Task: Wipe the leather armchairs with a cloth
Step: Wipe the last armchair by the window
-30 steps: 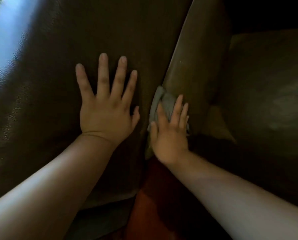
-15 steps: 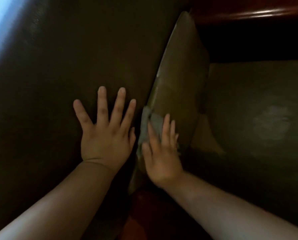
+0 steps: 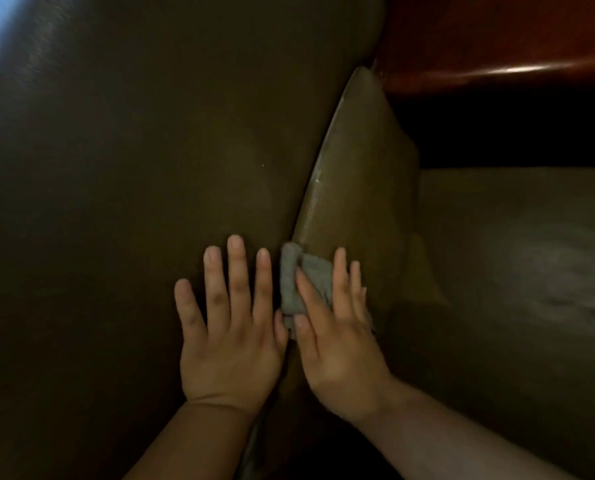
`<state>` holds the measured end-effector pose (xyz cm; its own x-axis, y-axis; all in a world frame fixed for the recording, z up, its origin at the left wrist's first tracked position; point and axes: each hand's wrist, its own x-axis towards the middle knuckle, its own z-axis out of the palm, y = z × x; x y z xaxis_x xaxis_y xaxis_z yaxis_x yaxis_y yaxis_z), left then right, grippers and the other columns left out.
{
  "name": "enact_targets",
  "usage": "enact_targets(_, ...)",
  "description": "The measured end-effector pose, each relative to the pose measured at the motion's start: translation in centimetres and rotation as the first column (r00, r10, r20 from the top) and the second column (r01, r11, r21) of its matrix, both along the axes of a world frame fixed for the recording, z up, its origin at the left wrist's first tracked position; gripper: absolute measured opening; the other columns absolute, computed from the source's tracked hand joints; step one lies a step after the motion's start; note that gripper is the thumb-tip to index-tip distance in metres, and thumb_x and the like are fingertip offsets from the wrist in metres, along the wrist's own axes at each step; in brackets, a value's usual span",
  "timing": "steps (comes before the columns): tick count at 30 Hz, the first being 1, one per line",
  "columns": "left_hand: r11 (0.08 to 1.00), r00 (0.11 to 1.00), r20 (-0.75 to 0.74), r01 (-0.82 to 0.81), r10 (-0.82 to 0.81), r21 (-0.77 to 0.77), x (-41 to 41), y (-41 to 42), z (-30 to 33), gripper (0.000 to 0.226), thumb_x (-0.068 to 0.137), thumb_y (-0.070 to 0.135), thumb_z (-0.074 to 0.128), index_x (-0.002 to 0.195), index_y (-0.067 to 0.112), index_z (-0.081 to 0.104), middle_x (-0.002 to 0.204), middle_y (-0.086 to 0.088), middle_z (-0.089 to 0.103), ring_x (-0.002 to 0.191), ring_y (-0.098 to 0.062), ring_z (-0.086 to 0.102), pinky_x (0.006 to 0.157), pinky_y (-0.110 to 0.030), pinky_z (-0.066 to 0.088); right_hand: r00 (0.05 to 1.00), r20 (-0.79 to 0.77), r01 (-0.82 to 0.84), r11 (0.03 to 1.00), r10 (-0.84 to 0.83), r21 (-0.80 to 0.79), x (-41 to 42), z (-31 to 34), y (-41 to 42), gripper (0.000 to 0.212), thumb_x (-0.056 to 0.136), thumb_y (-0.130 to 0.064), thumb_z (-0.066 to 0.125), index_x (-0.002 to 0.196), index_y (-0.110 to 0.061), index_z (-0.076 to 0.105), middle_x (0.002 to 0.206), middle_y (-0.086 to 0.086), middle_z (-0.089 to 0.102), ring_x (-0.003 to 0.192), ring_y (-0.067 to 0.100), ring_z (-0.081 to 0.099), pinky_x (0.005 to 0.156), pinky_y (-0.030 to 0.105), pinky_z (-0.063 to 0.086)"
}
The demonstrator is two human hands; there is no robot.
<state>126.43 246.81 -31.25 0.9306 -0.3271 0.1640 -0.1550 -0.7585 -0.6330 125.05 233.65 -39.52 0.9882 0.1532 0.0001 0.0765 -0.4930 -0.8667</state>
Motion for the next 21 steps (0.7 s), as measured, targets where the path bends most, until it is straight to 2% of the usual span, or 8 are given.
enact_targets(3,1.000,1.000,0.000,-0.003,0.003,-0.028,0.0,0.1,-0.8,0.076,0.100,0.043,0.033,0.166,0.006,0.024,0.174,-0.026,0.004,0.162,-0.044,-0.002,0.125,-0.063,-0.013,0.994,-0.016,0.103,0.986,-0.106,-0.128,10.0,1.2,-2.1,0.054,0.107,-0.052,0.022,0.161,-0.044,0.017,0.170,-0.002,-0.027,0.156,0.032,-0.024,0.127,0.058,-0.002)
enact_targets(6,0.999,1.000,-0.022,-0.013,0.012,-0.040,0.1,0.1,-0.8,0.081,0.097,0.045,0.036,0.166,0.006,0.024,0.175,-0.024,0.007,0.162,-0.043,0.001,0.126,-0.062,-0.013,0.975,-0.036,0.212,0.967,-0.219,-0.141,14.8,2.3,-2.5,0.057,0.106,-0.052,0.020,0.162,-0.040,0.017,0.170,0.000,-0.026,0.157,0.031,-0.023,0.128,0.058,-0.001)
enact_targets(8,0.999,0.999,-0.040,-0.014,0.012,-0.047,-0.1,0.1,-0.8,0.082,0.097,0.046,0.036,0.166,0.006,0.023,0.175,-0.023,0.008,0.162,-0.042,0.001,0.126,-0.061,-0.013,0.982,-0.014,0.186,0.975,-0.189,-0.120,11.6,2.0,-1.5,0.059,0.104,-0.054,0.014,0.162,-0.040,0.014,0.171,-0.001,-0.024,0.157,0.029,-0.022,0.127,0.057,0.000)
enact_targets(11,0.999,0.999,-0.051,-0.020,0.018,-0.042,-0.2,0.0,-0.8,0.082,0.097,0.046,0.035,0.166,0.005,0.022,0.175,-0.023,0.008,0.162,-0.041,0.000,0.127,-0.060,-0.014,0.997,0.069,0.025,0.998,-0.021,-0.064,3.4,0.9,-0.2,0.057,0.108,-0.053,0.017,0.163,-0.039,0.016,0.173,0.000,-0.020,0.159,0.029,-0.019,0.125,0.059,0.004)
enact_targets(13,0.999,0.998,-0.053,-0.022,0.021,-0.025,-0.2,0.0,-0.8,0.082,0.097,0.046,0.035,0.166,0.004,0.021,0.175,-0.024,0.007,0.162,-0.041,-0.001,0.127,-0.059,-0.014,0.997,0.070,-0.027,0.998,0.031,-0.057,3.0,0.3,-0.8,0.057,0.108,-0.055,0.017,0.163,-0.042,0.012,0.172,-0.002,-0.023,0.158,0.027,-0.022,0.124,0.057,0.000)
enact_targets(15,1.000,0.999,-0.038,-0.025,0.025,-0.013,-0.2,-0.1,-0.9,0.082,0.098,0.045,0.037,0.167,0.004,0.020,0.175,-0.023,0.007,0.163,-0.040,-0.002,0.127,-0.058,-0.013,0.998,0.038,0.054,0.989,-0.050,-0.135,7.8,0.7,-1.8,0.059,0.104,-0.060,0.013,0.161,-0.043,0.008,0.171,-0.002,-0.026,0.156,0.028,-0.026,0.123,0.053,-0.007)
enact_targets(18,1.000,1.000,-0.005,-0.023,0.023,0.009,-0.3,-0.1,-1.2,0.081,0.100,0.047,0.037,0.167,0.005,0.021,0.175,-0.023,0.009,0.163,-0.039,-0.001,0.128,-0.058,-0.010,0.959,-0.048,0.270,0.950,-0.280,-0.158,18.4,2.5,-3.8,0.063,0.104,-0.059,0.011,0.164,-0.039,0.007,0.172,0.002,-0.020,0.157,0.031,-0.019,0.127,0.056,-0.004)
enact_targets(21,1.000,1.000,-0.004,-0.018,0.018,0.013,-0.3,-0.2,-1.2,0.081,0.101,0.049,0.036,0.167,0.005,0.021,0.175,-0.022,0.009,0.163,-0.039,-0.001,0.129,-0.057,-0.010,0.952,-0.077,0.286,0.950,-0.297,-0.128,20.3,3.3,-4.5,0.062,0.107,-0.054,0.012,0.165,-0.033,0.011,0.173,0.002,-0.015,0.158,0.030,-0.017,0.128,0.058,-0.001)
